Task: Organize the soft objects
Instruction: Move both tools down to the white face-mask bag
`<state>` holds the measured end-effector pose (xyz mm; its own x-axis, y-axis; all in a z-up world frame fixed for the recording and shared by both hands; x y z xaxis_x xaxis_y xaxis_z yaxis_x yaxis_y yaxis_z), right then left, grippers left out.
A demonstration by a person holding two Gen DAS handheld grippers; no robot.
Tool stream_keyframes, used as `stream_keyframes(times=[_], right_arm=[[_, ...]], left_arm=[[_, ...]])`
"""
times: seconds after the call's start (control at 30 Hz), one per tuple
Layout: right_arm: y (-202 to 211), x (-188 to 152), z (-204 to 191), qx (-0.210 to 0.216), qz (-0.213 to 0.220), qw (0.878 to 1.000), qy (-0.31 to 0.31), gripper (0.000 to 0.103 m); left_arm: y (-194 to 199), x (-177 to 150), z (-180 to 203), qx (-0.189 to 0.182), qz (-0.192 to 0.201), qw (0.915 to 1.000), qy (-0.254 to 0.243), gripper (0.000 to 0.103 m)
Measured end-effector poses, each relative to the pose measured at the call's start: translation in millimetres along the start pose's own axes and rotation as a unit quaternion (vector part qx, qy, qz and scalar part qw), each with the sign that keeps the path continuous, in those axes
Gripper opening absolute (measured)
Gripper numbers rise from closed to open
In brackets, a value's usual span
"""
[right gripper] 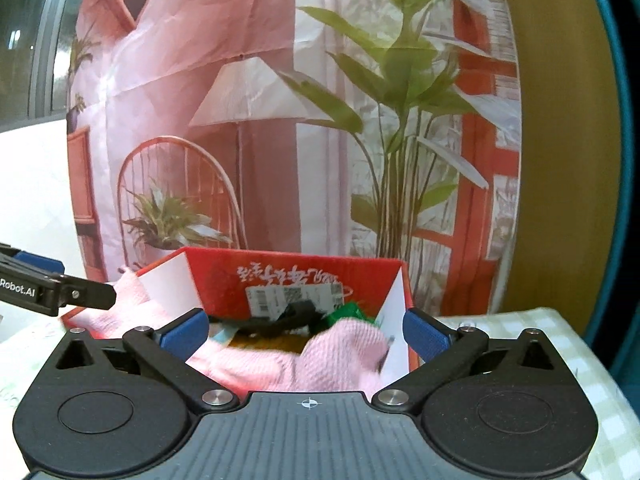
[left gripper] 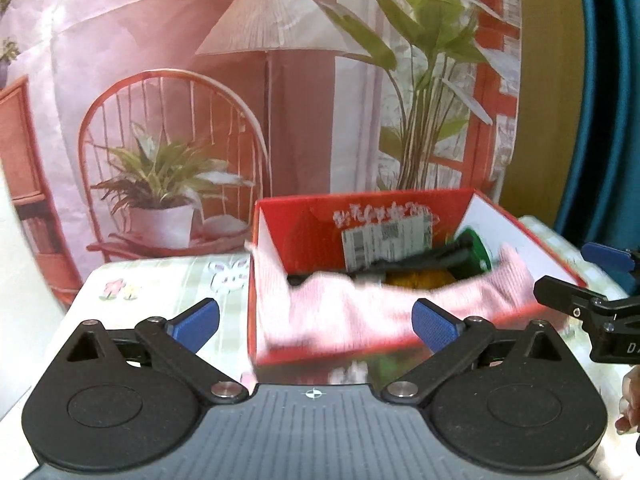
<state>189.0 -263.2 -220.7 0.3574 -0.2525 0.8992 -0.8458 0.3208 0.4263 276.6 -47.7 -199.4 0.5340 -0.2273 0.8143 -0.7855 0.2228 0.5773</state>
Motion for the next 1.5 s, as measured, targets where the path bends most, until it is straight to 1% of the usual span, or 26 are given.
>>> stream_keyframes(times=[0.07,0.13,0.3,0.43,0.57,0.8,0.87,0.97,1.03,1.1,1.27,1.4,1.5], right_arm=[[11.5,-10.3,-2.1,0.004,-0.001,1.0,-0.003,0.103],[20.8,-25.1,-4.4,0.008,-0.009,1.0,-0.004,0.103],[31.9,-75.1,-5.5,0.003,-0.061,0.998,-0.013,0.103],[37.3,-106.6,-5.2,-0.005,-0.096,0.995,-0.018,0.103],[34.3,-125.2,-5.6,-0.009,-0.127,0.992,-0.02,0.103],[26.6,-139.8,-5.9,-0.022,-0.152,0.988,-0.006,0.103],[25.1,-140.4,-4.7,-0.019,-0.155,0.988,-0.008,0.103],[22.2,-141.4,-3.6,-0.016,-0.16,0.987,-0.015,0.103],[20.6,-141.8,-2.1,-0.013,-0.163,0.986,-0.019,0.103],[19.2,-142.6,-0.8,-0.01,-0.167,0.986,-0.026,0.103],[17.6,-143.4,1.6,-0.007,-0.17,0.985,-0.034,0.103],[16.9,-144.2,2.3,-0.003,-0.174,0.984,-0.041,0.103],[14.8,-146.3,4.5,0.006,-0.181,0.982,-0.058,0.103]], left_arm=[[11.2,-16.5,5.4,0.007,0.0,1.0,-0.006,0.103],[17.1,-33.1,10.7,0.006,-0.007,0.9999,-0.006,0.103],[17.4,-80.8,21.2,-0.018,-0.055,0.9982,0.018,0.103],[9.9,-108.3,16.9,-0.016,-0.087,0.9954,0.037,0.103],[2.4,-124.0,9.8,-0.018,-0.108,0.9923,0.058,0.103],[-9.0,-145.7,4.6,-0.024,-0.143,0.9858,0.084,0.103],[-9.9,-149.0,1.3,-0.031,-0.142,0.9844,0.099,0.103],[-14.4,-154.7,-3.5,-0.042,-0.149,0.9801,0.125,0.103],[-14.5,-156.5,-6.6,-0.044,-0.144,0.979,0.137,0.103],[-14.0,-156.8,-4.8,-0.04,-0.141,0.9805,0.131,0.103],[-12.9,-160.0,-2.0,-0.038,-0.118,0.9843,0.126,0.103],[-13.1,-159.6,0.6,-0.037,-0.114,0.9851,0.123,0.103],[-12.8,-160.2,1.0,-0.036,-0.114,0.9853,0.122,0.103]])
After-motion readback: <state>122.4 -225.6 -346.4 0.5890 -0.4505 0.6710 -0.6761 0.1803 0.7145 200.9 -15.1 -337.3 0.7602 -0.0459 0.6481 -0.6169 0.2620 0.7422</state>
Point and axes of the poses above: each gripper's, at about its wrist camera, not at the fingertips, and y roughly against the way its jaws point, z to its right, x to its top, the point moved 9 cm from there along -y, roughly the way its jaws point, and after that the axes turned 2 degrees about -z, right-handed, at the moved point
